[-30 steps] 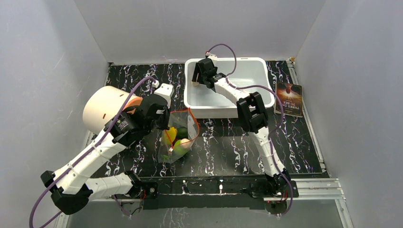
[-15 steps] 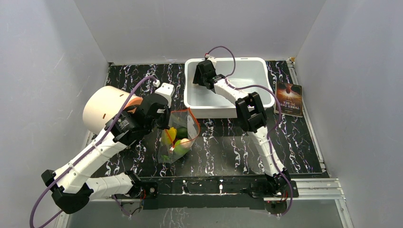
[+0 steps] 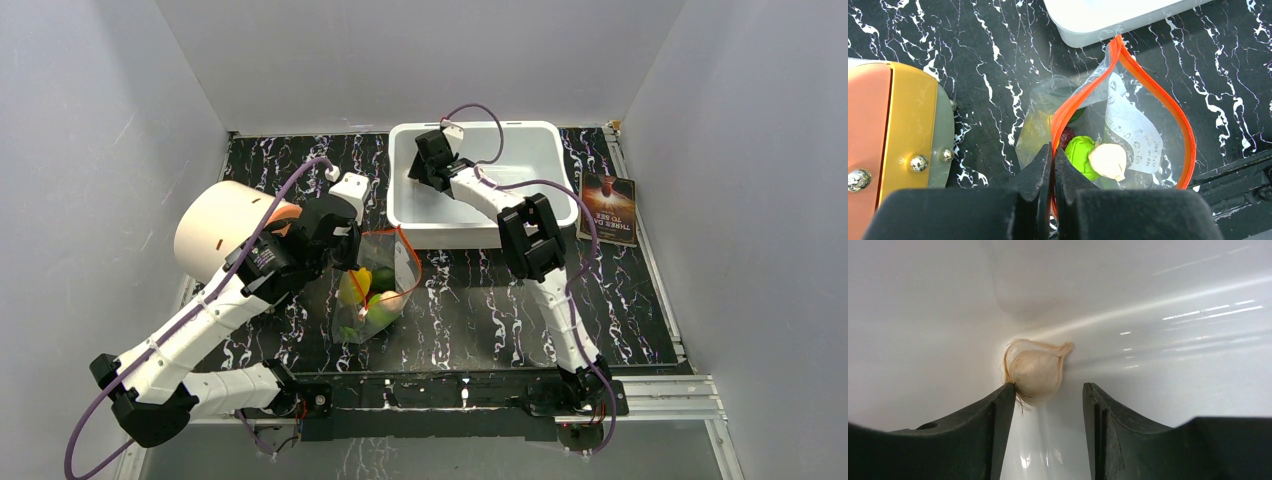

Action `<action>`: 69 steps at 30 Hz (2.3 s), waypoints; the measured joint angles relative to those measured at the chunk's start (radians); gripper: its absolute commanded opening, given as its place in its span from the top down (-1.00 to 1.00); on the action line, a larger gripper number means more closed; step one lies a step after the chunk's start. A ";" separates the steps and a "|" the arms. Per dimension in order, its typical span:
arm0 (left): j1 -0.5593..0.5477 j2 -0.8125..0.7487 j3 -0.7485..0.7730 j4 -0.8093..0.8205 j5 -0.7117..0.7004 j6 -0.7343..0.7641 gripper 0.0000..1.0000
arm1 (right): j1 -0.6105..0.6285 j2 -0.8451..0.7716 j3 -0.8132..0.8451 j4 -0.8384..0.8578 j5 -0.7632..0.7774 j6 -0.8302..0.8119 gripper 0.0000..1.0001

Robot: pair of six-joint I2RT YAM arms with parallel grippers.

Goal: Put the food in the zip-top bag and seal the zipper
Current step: Pick up the fake vegetable from the bin.

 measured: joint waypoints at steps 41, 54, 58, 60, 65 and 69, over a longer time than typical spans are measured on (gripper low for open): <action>0.000 0.021 0.019 -0.014 0.002 0.000 1.00 | -0.007 0.060 0.077 -0.003 -0.042 -0.275 0.19; 0.000 0.029 0.020 -0.005 0.005 0.000 1.00 | -0.021 -0.004 -0.016 0.008 -0.049 -0.315 0.28; 0.000 0.037 0.021 0.008 0.017 0.000 1.00 | -0.045 -0.045 -0.064 0.008 -0.073 -0.310 0.29; 0.000 0.041 0.023 0.011 0.022 -0.001 1.00 | -0.057 -0.067 -0.083 0.009 -0.094 -0.309 0.30; 0.000 0.056 0.023 0.016 0.037 -0.011 1.00 | -0.080 -0.143 -0.145 0.016 -0.156 -0.312 0.30; 0.000 0.064 0.023 0.016 0.041 -0.028 1.00 | -0.080 -0.220 -0.184 0.012 -0.202 -0.315 0.30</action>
